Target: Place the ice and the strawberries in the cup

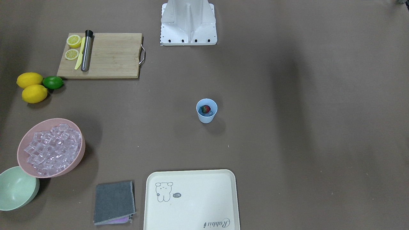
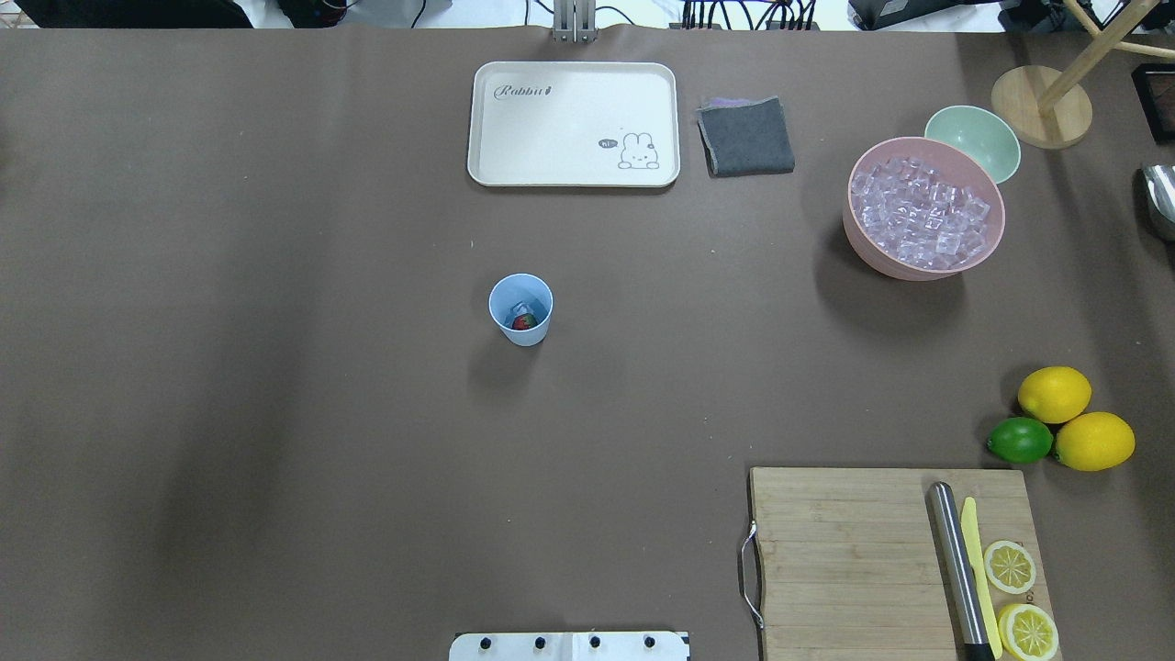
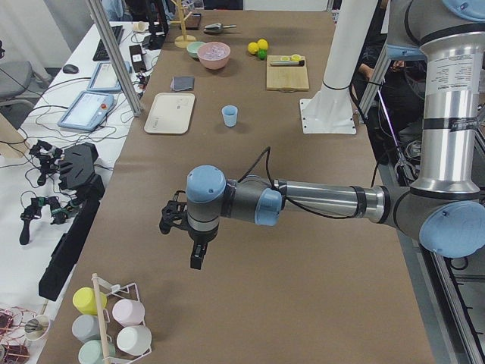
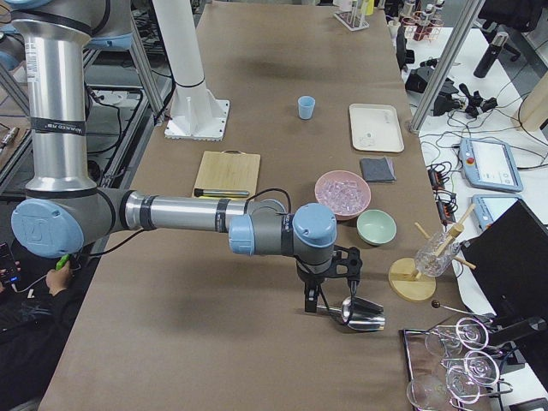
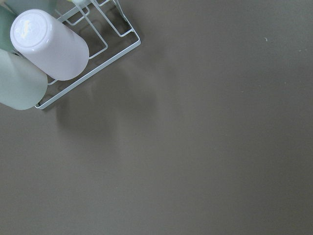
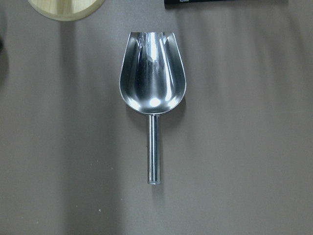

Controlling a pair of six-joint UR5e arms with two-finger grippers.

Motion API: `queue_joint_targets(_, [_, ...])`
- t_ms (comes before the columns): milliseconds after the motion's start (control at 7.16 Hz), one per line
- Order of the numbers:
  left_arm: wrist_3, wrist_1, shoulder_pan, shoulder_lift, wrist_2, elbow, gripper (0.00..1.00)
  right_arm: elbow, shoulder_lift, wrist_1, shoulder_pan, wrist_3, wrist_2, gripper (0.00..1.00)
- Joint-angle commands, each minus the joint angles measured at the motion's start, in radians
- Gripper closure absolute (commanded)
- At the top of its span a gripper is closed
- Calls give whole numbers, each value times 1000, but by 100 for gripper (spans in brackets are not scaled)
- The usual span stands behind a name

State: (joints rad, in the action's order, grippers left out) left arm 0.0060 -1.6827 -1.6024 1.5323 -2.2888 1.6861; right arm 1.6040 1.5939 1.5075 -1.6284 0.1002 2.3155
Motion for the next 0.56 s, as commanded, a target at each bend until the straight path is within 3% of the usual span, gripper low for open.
queue_joint_targets(0, [3,0,1,5,0,0,2,7,-2,3,16,13,1,0])
queue_joint_targets(419, [5,-34,2,5,3,-5,2,10,1,2,16,13,1,0])
